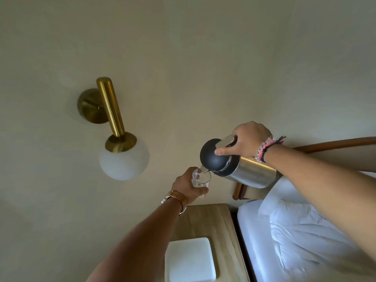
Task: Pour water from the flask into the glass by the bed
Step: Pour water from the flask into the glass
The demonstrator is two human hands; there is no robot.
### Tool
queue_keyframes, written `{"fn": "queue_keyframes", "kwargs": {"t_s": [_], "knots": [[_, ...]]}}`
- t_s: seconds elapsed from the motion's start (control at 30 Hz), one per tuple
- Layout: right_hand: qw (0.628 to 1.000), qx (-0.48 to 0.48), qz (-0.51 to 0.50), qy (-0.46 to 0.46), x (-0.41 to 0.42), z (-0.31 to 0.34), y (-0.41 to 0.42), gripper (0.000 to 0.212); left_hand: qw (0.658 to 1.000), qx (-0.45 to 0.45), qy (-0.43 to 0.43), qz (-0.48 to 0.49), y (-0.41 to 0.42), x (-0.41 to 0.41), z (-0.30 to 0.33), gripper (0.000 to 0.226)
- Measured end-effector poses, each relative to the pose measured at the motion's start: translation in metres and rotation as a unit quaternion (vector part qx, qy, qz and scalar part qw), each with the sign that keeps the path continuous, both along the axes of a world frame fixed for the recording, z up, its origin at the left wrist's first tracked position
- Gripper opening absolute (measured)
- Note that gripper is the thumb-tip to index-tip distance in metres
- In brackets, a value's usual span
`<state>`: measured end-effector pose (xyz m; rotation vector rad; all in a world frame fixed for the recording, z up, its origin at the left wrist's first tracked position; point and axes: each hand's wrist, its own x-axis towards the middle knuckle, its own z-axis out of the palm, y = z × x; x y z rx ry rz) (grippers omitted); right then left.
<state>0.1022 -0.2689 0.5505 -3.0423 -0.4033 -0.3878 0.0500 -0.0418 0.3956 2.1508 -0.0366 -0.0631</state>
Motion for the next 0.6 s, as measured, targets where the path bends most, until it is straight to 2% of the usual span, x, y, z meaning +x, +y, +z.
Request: {"fn": "queue_keyframes", "kwargs": {"t_s": [0.1,0.27,0.43,0.6], "knots": [[1.000,-0.017,0.015,-0.002,0.004,0.011,0.005,0.109,1.000,0.005,-0.005,-0.002,0.002,0.002,0.005,0.073],[0.999,-0.040,0.037,-0.003,0.011,0.026,0.016,0.112,1.000,0.013,-0.011,-0.004,0.004,0.005,0.010,0.074],[0.995,-0.080,0.053,-0.002,0.018,0.031,0.027,0.101,1.000,0.009,-0.018,-0.012,0.005,0.007,0.014,0.075],[0.993,-0.100,0.058,-0.005,0.019,0.037,0.037,0.099,1.000,0.003,-0.019,-0.011,0.009,0.011,0.016,0.073]]}}
